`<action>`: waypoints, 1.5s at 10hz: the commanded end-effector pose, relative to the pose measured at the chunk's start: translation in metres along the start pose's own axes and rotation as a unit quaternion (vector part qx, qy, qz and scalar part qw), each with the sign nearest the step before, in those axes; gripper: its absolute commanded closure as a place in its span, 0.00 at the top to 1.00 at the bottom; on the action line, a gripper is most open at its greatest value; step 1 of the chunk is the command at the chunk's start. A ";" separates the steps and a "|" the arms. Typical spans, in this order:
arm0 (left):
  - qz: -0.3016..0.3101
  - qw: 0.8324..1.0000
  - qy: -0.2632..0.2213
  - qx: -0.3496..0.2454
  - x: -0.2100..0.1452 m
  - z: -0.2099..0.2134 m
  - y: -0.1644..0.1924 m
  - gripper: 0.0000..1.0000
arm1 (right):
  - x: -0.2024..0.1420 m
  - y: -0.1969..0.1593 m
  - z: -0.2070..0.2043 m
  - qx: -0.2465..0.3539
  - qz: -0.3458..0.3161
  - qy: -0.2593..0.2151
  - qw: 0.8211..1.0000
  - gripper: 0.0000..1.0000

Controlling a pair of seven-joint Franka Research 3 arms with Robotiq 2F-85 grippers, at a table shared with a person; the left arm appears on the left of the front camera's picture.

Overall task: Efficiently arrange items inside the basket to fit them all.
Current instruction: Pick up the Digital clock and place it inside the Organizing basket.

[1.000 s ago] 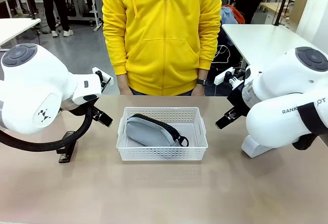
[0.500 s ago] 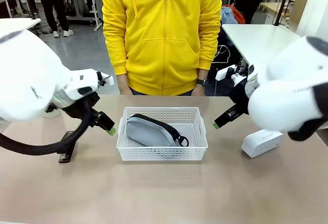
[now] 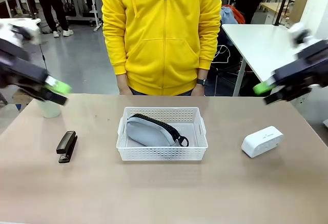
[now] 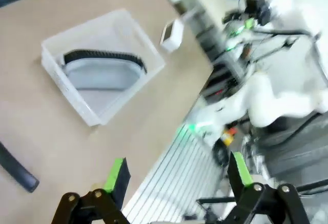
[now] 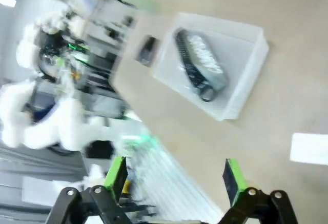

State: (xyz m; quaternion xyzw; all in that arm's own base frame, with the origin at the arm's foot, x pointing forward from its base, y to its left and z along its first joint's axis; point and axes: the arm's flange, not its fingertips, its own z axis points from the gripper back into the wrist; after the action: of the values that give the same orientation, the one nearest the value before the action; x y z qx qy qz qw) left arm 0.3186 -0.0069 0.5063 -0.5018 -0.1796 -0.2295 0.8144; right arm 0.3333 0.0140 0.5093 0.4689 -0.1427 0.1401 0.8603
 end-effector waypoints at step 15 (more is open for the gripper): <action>0.149 0.943 -0.293 -0.047 -0.079 0.139 0.109 1.00 | -0.124 -0.189 0.140 0.166 -0.197 -0.272 0.927 1.00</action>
State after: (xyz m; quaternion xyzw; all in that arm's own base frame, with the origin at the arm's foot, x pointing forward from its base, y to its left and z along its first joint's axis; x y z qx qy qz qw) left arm 0.3107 0.1745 0.4446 -0.5936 -0.3247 0.0493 0.7346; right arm 0.2773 -0.2196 0.3903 0.6271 -0.2556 -0.1539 0.7195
